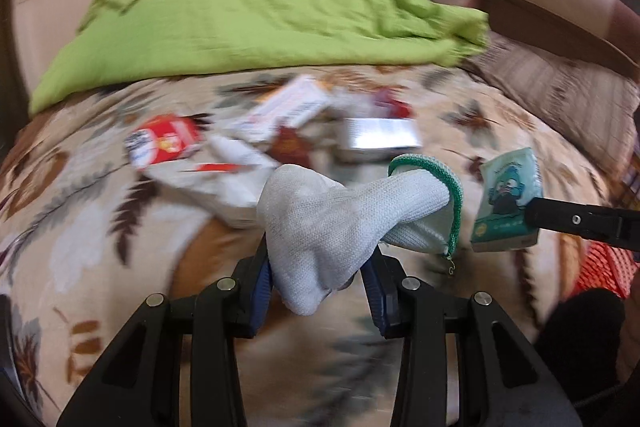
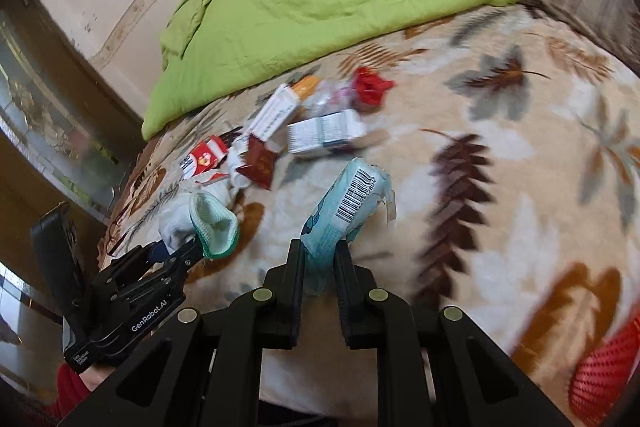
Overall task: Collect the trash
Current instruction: 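Grasp the teal packet with the right gripper and drop it into the red basket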
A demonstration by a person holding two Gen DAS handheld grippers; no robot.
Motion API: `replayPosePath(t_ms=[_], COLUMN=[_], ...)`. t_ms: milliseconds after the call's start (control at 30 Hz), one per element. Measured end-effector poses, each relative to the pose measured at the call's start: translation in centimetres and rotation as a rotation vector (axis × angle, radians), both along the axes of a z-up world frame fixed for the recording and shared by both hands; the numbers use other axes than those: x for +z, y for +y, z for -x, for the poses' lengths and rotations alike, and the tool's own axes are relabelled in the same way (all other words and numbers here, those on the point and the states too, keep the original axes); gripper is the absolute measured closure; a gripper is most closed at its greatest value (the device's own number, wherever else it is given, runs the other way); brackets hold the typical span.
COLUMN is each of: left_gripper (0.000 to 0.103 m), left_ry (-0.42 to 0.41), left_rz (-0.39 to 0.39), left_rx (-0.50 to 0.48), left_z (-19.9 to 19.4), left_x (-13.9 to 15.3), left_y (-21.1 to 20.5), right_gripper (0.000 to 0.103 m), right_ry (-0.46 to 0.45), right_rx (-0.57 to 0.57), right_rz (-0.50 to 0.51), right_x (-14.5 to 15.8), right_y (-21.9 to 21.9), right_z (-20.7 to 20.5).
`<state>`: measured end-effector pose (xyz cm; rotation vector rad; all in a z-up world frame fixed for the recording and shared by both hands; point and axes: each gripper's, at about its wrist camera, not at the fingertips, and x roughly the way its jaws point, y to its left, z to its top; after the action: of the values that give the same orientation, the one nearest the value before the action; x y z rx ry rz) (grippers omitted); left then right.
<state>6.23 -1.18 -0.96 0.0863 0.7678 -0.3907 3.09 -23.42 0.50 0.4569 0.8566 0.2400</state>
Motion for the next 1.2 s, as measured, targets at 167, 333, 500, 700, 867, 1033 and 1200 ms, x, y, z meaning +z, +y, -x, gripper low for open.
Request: replayPosePath(t_ms=[167, 333, 500, 700, 867, 1033, 1200], left_gripper=[0.064, 0.064, 0.064, 0.064, 0.033, 0.031, 0.030], left_ry=[0.032, 0.036, 0.044, 0.102, 0.118, 0.110, 0.103], left_rz=[0.010, 0.022, 0.030, 0.041, 0.007, -0.009, 0.001], left_rx=[-0.158, -0.319, -0.487, -0.668, -0.743, -0.722, -0.589], left_z=[1.8, 3.8, 6.5, 10.0, 12.3, 12.4, 10.0], left_x=[0.8, 2.6, 4.3, 5.2, 4.8, 4.5, 4.3], left_y=[-5.5, -12.0, -19.4, -27.9, -32.7, -31.8, -27.4], right_gripper=[0.087, 0.087, 0.087, 0.087, 0.052, 0.047, 0.043], right_ry=[-0.029, -0.051, -0.021, 0.026, 0.058, 0.023, -0.032], right_rx=[-0.104, -0.221, -0.384, -0.529, -0.621, -0.637, -0.561], right_rz=[-0.006, 0.044, 0.099, 0.128, 0.143, 0.201, 0.180], right_x=[1.6, 3.1, 2.9, 2.0, 1.7, 2.7, 3.5], right_y=[-5.0, -10.1, -16.3, -21.8, -23.7, -23.9, -21.6], right_z=[3.8, 8.3, 14.1, 19.2, 21.0, 20.9, 18.5])
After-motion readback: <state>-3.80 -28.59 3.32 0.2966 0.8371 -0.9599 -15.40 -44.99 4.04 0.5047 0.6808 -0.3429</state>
